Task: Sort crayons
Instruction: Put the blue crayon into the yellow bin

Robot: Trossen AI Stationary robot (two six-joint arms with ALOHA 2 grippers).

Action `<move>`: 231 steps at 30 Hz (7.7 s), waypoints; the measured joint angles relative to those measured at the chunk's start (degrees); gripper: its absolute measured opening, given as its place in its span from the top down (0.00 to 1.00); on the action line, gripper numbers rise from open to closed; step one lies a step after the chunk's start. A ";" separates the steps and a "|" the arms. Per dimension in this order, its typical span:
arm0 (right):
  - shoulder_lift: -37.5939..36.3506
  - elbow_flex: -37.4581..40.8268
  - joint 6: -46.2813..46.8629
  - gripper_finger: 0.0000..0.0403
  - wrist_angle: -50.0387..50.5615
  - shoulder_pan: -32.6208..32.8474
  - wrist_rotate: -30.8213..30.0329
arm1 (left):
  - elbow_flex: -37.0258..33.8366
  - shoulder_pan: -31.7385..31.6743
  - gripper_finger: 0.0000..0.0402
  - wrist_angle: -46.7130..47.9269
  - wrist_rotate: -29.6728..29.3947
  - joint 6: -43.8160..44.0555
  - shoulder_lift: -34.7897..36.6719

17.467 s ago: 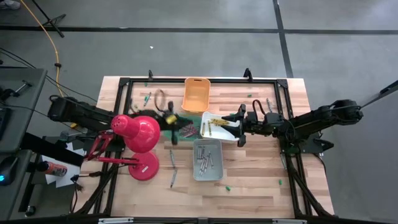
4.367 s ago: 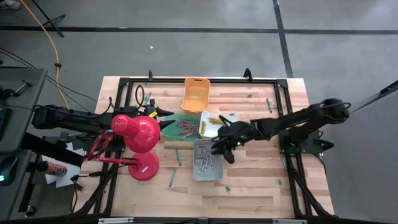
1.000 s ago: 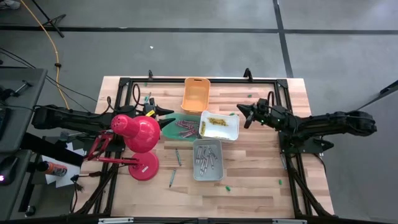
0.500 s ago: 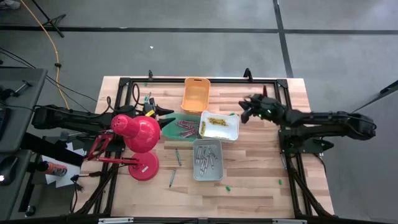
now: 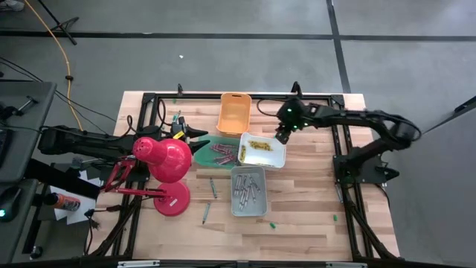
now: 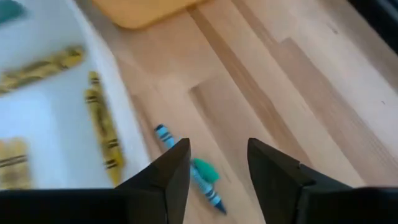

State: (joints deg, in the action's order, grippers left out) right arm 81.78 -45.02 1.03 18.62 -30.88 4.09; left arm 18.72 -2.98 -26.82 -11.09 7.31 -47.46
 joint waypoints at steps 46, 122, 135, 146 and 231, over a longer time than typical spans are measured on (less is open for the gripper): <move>18.27 -5.69 4.47 0.97 6.07 2.94 -11.19 | 0.00 0.00 0.60 2.59 0.02 1.56 -0.02; 4.17 15.16 6.45 1.00 -74.07 21.70 -5.75 | -0.02 0.13 0.60 -33.04 -3.01 -7.00 -26.54; 12.31 2.67 2.37 1.00 -65.74 25.04 -4.13 | 2.58 2.17 0.60 -40.46 1.15 -10.12 -33.42; 12.31 2.56 0.85 1.00 -66.87 27.65 -3.88 | 4.13 2.80 0.60 -39.88 0.45 -7.97 -33.44; -0.68 2.72 -7.22 0.57 -44.53 28.68 -20.57 | 8.34 4.60 0.99 -21.93 -20.95 -18.13 -31.24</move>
State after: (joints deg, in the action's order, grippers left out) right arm 81.10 -42.30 -6.19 -25.90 -2.21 -16.48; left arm 27.06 1.62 -48.74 -32.04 -10.82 -78.70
